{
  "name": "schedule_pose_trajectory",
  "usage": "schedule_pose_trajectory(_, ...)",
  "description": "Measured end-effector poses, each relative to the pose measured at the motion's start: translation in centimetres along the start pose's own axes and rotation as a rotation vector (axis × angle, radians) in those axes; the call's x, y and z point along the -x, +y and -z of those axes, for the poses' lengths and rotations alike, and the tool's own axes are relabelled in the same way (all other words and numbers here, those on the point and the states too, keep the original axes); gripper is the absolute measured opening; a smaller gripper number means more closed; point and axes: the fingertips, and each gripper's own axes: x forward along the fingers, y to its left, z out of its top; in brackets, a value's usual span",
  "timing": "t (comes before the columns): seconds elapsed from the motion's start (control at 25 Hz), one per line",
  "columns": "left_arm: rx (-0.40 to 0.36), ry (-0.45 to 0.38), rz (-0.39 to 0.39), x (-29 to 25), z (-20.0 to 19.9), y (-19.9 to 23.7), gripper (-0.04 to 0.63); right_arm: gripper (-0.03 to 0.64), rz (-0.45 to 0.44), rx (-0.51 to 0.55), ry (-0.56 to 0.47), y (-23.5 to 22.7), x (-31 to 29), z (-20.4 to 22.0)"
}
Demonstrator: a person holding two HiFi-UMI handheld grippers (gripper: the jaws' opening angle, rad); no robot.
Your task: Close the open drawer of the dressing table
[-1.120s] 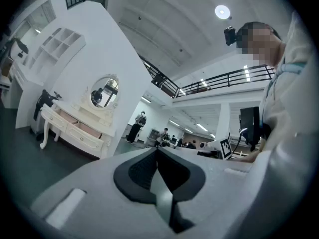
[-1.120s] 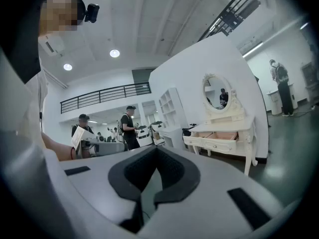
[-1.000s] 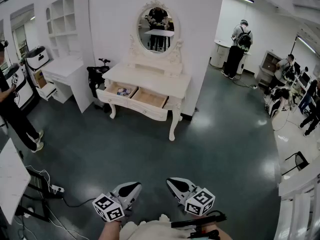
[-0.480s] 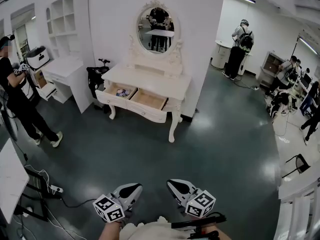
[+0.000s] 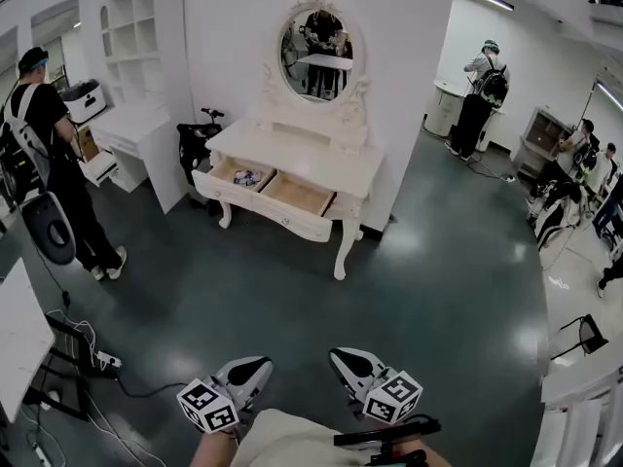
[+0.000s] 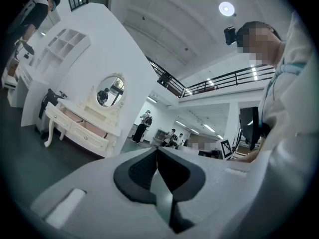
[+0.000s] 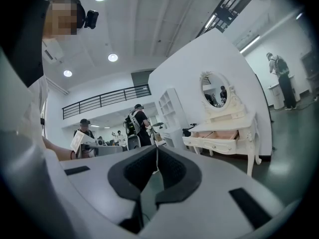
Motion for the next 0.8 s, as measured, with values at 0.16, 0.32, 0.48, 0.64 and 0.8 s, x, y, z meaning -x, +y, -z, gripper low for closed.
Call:
schedule_pose_trajectory(0.16, 0.002, -0.004, -0.018, -0.1, -0.3, 2.2, 0.009, 0.017, -0.006, -0.006, 0.014, -0.9, -1.9, 0.1)
schedule_pose_trajectory(0.32, 0.005, -0.012, -0.013, -0.9, -1.8, 5.2, 0.009, 0.017, -0.007, -0.004, 0.017, -2.1, -4.9, -0.4)
schedule_pose_trajectory(0.48, -0.007, -0.01, 0.011, -2.1, -3.8, 8.9, 0.009, 0.017, 0.006, -0.006, 0.008, -4.0, -8.6, -0.9)
schedule_pose_trajectory(0.64, -0.015, -0.012, 0.034, -3.1, -6.2, 13.4, 0.009, 0.017, 0.022, -0.012, 0.001, -5.4, -13.3, -1.5)
schedule_pose_trajectory(0.8, -0.014, -0.003, 0.053, -3.6, -7.9, 17.5, 0.009, 0.017, 0.039, -0.02, 0.002, -6.4, -17.8, -1.8)
